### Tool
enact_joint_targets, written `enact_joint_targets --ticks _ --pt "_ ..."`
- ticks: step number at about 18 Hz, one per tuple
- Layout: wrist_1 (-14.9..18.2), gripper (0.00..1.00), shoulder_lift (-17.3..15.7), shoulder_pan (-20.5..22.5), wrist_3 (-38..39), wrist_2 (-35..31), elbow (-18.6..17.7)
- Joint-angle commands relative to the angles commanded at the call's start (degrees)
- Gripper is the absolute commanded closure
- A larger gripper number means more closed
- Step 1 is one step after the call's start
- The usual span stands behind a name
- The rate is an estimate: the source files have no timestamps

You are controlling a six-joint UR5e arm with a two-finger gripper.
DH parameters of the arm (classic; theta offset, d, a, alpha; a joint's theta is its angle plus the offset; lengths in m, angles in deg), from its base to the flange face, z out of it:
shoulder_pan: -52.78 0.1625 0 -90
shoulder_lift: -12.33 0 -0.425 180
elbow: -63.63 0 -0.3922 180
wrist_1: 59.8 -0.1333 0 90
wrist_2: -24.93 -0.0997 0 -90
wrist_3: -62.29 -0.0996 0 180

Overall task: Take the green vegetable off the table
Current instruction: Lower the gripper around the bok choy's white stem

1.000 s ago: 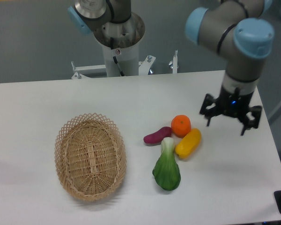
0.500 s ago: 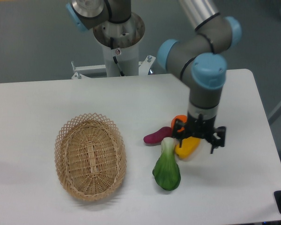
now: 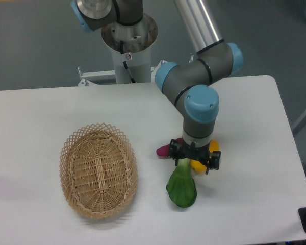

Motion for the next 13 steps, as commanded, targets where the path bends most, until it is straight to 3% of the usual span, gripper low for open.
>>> enact_joint_targets --ticks 5,13 --pt "-0.62 0.0 1.85 -0.88 1.41 -0.09 -0.26" --pt "-1.14 0.0 1.94 -0.97 1.06 -0.09 -1.67"
